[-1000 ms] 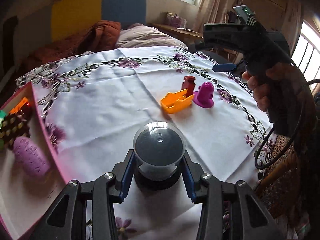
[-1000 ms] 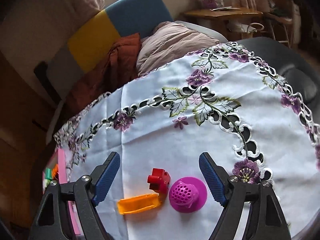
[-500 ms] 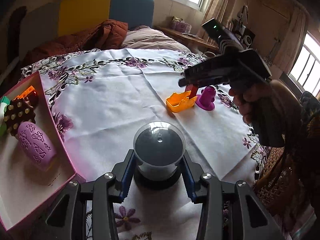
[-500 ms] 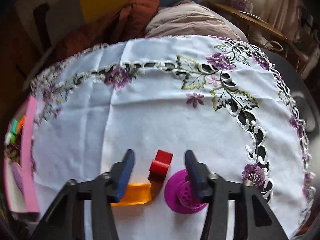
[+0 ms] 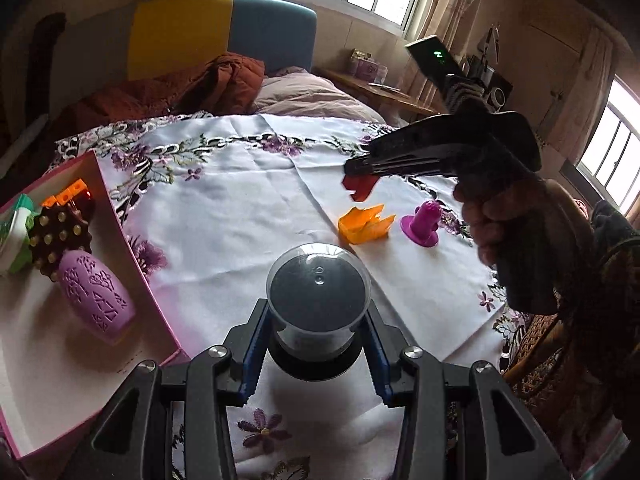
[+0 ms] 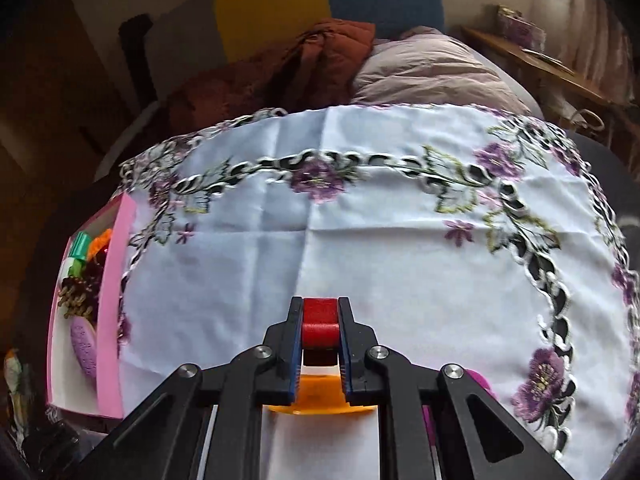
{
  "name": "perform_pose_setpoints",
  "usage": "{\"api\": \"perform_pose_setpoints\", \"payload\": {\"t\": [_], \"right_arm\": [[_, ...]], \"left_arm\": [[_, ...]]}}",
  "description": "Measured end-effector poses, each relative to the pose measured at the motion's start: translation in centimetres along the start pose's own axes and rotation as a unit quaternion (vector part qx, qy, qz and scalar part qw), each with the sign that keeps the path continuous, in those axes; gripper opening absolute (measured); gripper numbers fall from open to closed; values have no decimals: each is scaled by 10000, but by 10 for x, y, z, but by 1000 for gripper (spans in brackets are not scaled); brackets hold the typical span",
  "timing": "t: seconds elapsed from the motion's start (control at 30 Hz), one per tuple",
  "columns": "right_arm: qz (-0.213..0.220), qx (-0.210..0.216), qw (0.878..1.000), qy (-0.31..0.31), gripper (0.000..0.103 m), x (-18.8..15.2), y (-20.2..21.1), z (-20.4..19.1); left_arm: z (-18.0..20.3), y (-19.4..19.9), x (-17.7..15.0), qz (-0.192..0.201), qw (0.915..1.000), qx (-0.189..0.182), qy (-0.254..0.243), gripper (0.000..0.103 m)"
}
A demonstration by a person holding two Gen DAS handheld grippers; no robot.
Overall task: Organize rigid objects
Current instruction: 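Grasp the red block with the right tool while the left tool lifts the grey cup, then lower the grey cup into the tray and open the left tool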
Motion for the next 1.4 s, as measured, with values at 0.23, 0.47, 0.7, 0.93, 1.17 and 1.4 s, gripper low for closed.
{"api": "perform_pose_setpoints", "payload": {"t": [0.23,0.47,0.7,0.93,1.17,1.4], "right_arm": [[-392,187,9973,584,15,-9,-34,-51],[-592,-106,9937,946,15,-23,-50,-51],[-569,-250,9911,1178,15,-22,-49,-54],[-550,-298,9900,1265,15,-23,-49,-54],[-547,-310,9892,1324,15,-23,-50,-54],[-535,-337,9883,1387,15,-24,-50,-55]], "left_arm": [[-12,21,1,139,9997,142,121,44],[-36,40,3,263,9978,350,502,44],[-46,46,1,221,9961,479,705,44],[-48,50,1,239,9955,521,752,44],[-49,57,5,342,9948,511,814,44],[-55,64,5,409,9937,534,893,44]]}}
Point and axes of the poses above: each gripper's, at about its wrist camera, not at the fingertips, and y roughly against the way its jaws point, z to its right, x to its top, the point moved 9 cm from there along -y, roughly the way its jaws point, and after that the axes turned 1 degree about y, right-handed, at the moved point
